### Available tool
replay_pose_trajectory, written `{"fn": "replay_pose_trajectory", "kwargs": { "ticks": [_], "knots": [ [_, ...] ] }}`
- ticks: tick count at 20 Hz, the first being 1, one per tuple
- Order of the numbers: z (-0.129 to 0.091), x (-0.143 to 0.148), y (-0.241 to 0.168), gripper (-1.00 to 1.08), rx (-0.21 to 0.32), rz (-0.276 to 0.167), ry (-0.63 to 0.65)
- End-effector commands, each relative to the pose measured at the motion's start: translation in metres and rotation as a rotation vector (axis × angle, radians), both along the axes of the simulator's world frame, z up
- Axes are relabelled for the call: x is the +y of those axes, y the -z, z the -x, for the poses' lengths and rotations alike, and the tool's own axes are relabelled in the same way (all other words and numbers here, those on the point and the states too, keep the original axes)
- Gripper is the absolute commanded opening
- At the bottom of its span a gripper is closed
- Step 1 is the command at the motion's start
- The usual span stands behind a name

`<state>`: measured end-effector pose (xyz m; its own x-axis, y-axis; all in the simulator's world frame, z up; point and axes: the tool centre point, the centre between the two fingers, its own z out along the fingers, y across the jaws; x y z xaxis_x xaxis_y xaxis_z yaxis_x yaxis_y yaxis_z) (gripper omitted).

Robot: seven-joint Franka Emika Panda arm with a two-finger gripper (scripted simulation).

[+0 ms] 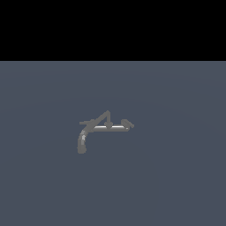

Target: Turn on the faucet by rotating a designated handle.

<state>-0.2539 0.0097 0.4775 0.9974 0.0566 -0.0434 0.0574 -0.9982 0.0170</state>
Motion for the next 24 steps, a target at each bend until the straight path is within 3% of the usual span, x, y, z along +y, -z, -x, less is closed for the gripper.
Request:
{"fn": "replay_pose_trajectory", "kwargs": {
  "ticks": [1,12,24],
  "knots": [
    [0.0,0.0,0.0,-1.0,0.0,0.0,0.0],
    [-0.006,0.013,0.019,-1.0,-0.002,0.0,0.064],
    [-0.031,0.052,0.081,-1.0,-0.008,0.002,0.277]
  ]
}}
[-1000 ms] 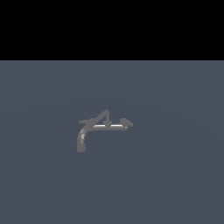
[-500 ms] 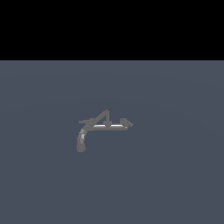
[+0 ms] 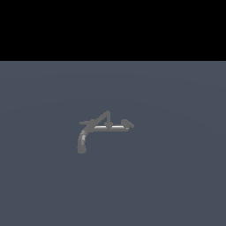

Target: Turn on the faucet by rotating a designated handle.

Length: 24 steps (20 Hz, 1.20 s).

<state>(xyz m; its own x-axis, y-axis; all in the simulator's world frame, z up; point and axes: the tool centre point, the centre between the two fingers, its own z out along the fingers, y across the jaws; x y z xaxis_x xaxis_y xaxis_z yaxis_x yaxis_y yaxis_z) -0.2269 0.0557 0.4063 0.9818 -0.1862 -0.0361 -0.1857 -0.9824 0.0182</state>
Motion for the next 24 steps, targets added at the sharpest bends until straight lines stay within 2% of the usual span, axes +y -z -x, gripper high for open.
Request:
{"fn": "replay_pose_trajectory", "kwargs": {
  "ticks": [1,13,24],
  "knots": [
    [-0.007,0.009,0.016,-1.0,-0.002,0.0,0.055],
    [-0.051,0.048,0.091,-1.0,-0.009,-0.001,0.31],
    [-0.096,0.072,0.154,-1.0,-0.016,-0.003,0.526]
  ]
}}
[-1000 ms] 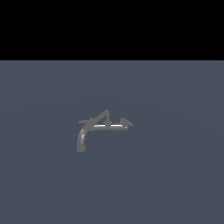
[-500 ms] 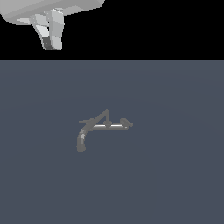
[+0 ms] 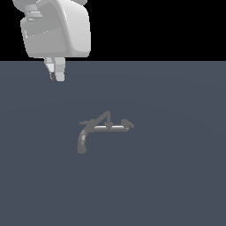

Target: Turn on the faucet by rotating a designated handle.

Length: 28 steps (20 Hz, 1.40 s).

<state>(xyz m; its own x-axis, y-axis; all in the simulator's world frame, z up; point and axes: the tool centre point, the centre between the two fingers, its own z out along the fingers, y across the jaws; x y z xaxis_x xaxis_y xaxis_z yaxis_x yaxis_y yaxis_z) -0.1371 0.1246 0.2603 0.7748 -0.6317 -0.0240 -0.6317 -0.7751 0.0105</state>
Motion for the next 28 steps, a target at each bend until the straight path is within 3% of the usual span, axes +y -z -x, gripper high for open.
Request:
{"fn": "replay_pose_trajectory", "kwargs": {
  "ticks": [1,28],
  "knots": [
    [-0.01,0.004,0.014,-1.0,-0.002,-0.001,0.048],
    [-0.125,0.009,0.152,-1.0,-0.017,0.012,0.523]
  ]
}}
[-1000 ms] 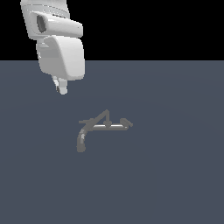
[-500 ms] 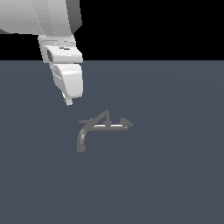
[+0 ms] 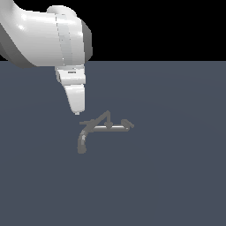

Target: Turn on the faucet by rotating a designated handle.

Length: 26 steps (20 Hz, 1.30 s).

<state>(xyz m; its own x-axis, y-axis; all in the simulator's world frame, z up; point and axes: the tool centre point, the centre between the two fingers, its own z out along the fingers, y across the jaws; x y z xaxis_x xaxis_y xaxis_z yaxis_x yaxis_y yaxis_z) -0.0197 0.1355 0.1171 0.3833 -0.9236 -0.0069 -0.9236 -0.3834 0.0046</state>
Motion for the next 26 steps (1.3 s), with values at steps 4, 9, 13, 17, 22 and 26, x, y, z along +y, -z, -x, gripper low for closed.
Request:
{"fn": "replay_pose_trajectory", "kwargs": {
  "ticks": [4,9,13,17,22,26],
  "knots": [
    [-0.024,-0.006,0.027,-1.0,-0.004,0.005,0.097],
    [-0.04,-0.012,0.045,-1.0,-0.005,0.007,0.164],
    [-0.048,-0.015,0.054,-1.0,-0.006,0.007,0.196],
    [-0.051,-0.016,0.056,-1.0,-0.006,0.006,0.209],
    [-0.051,-0.016,0.056,-1.0,-0.006,0.006,0.209],
    [-0.038,-0.009,0.056,-1.0,-0.006,0.006,0.209]
  ]
}}
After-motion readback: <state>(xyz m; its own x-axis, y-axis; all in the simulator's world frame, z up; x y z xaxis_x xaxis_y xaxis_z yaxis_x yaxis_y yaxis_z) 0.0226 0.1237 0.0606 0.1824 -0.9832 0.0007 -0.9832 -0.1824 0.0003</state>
